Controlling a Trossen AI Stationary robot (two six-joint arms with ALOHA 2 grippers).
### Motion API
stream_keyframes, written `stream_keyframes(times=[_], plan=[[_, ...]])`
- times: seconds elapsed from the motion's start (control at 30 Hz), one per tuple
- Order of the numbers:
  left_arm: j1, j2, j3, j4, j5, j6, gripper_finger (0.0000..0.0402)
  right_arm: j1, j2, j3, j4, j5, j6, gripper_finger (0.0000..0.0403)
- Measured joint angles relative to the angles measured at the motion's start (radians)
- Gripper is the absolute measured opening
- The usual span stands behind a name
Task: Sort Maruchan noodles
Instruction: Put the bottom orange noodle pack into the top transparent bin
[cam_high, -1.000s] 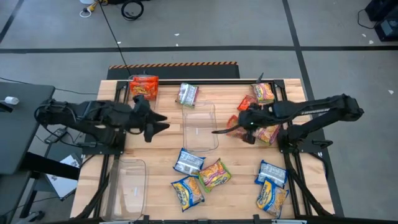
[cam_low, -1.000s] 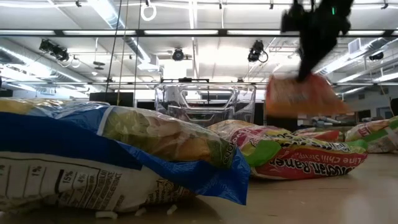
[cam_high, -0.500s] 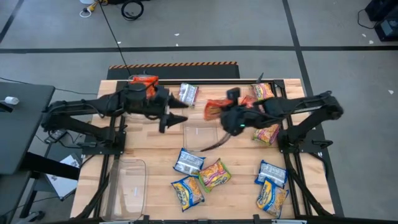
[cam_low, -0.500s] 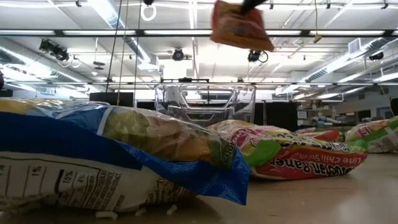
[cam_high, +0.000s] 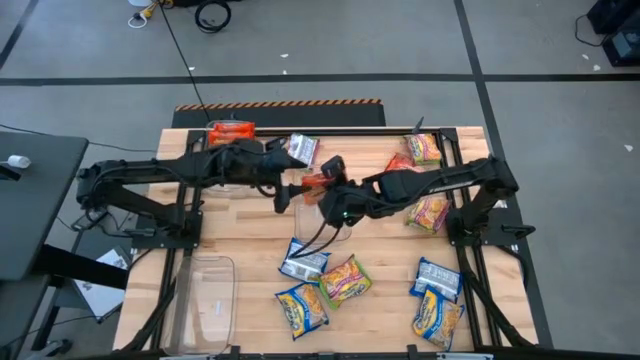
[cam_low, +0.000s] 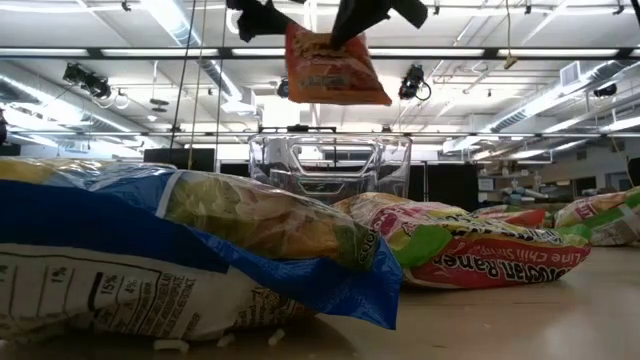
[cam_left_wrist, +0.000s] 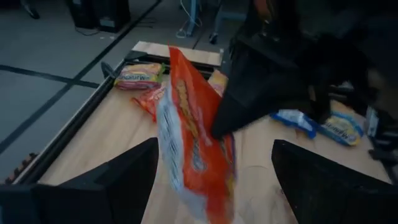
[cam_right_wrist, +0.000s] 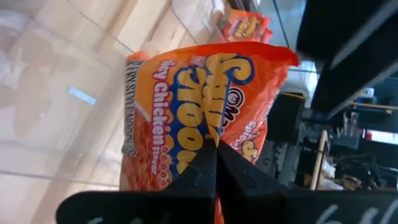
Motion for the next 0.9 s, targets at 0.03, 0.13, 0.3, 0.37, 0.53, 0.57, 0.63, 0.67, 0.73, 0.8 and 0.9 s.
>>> stream_keyframes(times=[0.03,0.13,0.3,0.37,0.53,0.57,0.63,0.67,0.73,0.8,0.9], plan=[[0.000,0.009,0.000,0.002,0.001,0.002,0.0316,0.000,0.007,0.000,0.014,-0.003,-0.001,0.0005],[0.002,0.040,0.000,0.005,-0.010,0.002,0.0316,0.005,0.013,0.000,0.049,-0.003,-0.007,0.0006],[0.012,0.077,0.000,0.001,0.035,0.027,0.0316,0.009,0.009,0.000,0.094,0.006,-0.043,0.0007],[0.011,0.086,0.000,-0.004,0.031,0.028,0.0316,0.009,0.006,0.000,0.131,0.005,-0.067,0.0007],[0.016,0.093,0.000,0.005,0.022,0.050,0.0307,0.020,0.005,0.000,0.190,-0.019,-0.105,0.0007],[0.016,0.092,0.000,0.009,0.027,0.066,0.0300,0.021,0.005,0.000,0.192,-0.021,-0.106,0.0008],[0.016,0.091,0.000,0.015,0.029,0.106,0.0280,0.021,0.005,0.000,0.193,-0.023,-0.098,0.0008],[0.016,0.088,0.000,0.016,0.030,0.128,0.0268,0.021,0.005,0.000,0.198,-0.024,-0.094,0.0009],[0.017,0.085,0.000,0.022,0.025,0.177,0.0239,0.022,0.004,0.000,0.209,-0.017,-0.093,0.0014],[0.017,0.085,0.000,0.020,-0.002,0.224,0.0208,0.024,0.004,0.000,0.225,0.006,-0.091,0.0025],[0.017,0.085,0.000,0.018,-0.063,0.298,0.0169,0.034,-0.007,0.000,0.252,0.026,-0.076,0.0056]])
